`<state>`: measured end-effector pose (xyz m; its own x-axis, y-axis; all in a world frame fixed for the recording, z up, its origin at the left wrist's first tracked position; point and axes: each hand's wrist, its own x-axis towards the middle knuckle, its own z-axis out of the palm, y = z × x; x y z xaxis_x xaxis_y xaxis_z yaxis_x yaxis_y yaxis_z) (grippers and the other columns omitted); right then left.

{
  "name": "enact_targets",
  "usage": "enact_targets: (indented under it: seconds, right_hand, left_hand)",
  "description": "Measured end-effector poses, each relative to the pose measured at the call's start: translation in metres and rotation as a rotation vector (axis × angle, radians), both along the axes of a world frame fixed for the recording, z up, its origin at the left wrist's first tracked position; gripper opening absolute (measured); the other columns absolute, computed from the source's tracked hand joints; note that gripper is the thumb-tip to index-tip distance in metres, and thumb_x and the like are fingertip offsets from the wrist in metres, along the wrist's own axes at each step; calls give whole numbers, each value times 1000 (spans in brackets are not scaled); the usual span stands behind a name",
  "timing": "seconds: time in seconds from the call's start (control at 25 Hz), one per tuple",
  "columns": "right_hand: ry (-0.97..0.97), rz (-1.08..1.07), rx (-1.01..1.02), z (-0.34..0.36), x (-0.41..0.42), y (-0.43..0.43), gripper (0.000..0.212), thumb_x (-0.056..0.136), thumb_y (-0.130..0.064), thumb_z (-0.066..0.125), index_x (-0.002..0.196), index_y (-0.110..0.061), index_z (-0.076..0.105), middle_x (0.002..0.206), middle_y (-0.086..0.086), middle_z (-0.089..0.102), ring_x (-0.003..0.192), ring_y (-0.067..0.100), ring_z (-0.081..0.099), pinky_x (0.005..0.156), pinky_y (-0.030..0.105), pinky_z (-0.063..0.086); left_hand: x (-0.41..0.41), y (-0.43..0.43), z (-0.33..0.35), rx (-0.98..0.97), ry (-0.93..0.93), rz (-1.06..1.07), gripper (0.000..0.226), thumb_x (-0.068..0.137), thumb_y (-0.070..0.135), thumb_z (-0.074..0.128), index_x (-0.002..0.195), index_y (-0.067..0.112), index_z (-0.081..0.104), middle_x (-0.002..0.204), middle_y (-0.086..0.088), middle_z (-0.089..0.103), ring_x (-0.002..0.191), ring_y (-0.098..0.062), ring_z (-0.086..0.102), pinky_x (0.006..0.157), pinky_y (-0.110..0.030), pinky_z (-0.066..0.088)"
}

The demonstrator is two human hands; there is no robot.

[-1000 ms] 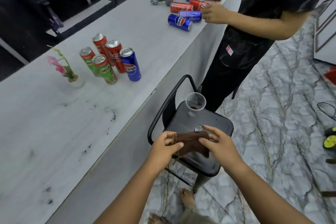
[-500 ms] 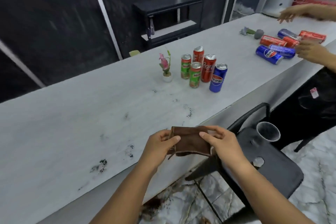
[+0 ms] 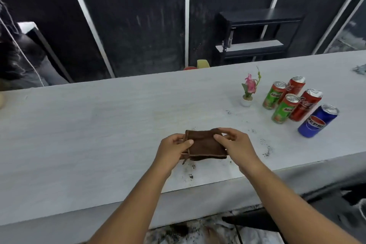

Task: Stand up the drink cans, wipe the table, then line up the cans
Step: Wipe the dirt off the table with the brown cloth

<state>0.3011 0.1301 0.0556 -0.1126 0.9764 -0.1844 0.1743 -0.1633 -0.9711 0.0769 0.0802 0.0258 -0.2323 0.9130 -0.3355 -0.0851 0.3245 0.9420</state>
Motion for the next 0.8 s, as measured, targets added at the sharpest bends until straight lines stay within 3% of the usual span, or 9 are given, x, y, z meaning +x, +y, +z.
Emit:
enact_targets:
  seconds: [0.12,0.28,0.44,0.52,0.64,0.72,0.8]
  right_hand:
    - [-33,74,-7,-4,-28,38,22,94,-18,77,98,-39,84,83,4,78,83,19,79,70,29,61]
    - [-100,159,1,-13,-63,103,26,96,-13,72,104,-36,81,93,10,77,89,23,76,79,37,63]
    - [-183,207,25,-26,-94,169,25,96,-17,71,117,-30,77,94,4,77,89,21,76,71,27,60]
    - [-241,235,50,-35,-107,196,23,96,-19,72,114,-33,76,93,4,76,89,19,75,73,26,57]
    - [-351,264,72,-52,-116,222,25,95,-21,74,118,-29,75,91,3,75,89,17,73,71,22,52]
    - [-428,282,96,-62,-116,228,28,96,-23,73,124,-26,74,90,0,74,89,14,71,77,25,55]
    - [-492,274,183,-68,-113,228,31,98,-27,71,129,-27,72,98,-5,71,94,12,68,86,31,57]
  left_hand:
    - [-24,25,-1,-11,1,71,14,95,12,81,109,15,82,100,-5,85,92,-23,83,75,-34,66]
    - [-59,80,-2,-40,60,124,17,97,7,76,110,17,81,103,-6,84,89,-21,82,75,-35,67]
    - [-87,138,-7,-17,196,127,17,95,9,77,108,19,80,102,-8,82,90,-25,82,80,-40,68]
    - [-97,161,-14,-19,332,111,15,95,13,78,106,24,78,97,-2,81,86,-21,80,72,-29,66]
    - [-103,185,-31,-45,499,89,17,96,19,78,98,35,74,92,10,76,80,-7,73,52,-9,50]
    - [-104,190,-44,-52,519,93,17,96,22,79,99,38,74,95,14,75,83,-1,71,54,-6,49]
    - [-110,183,-55,-39,604,85,14,96,30,77,109,36,75,100,16,75,90,-2,71,68,-12,53]
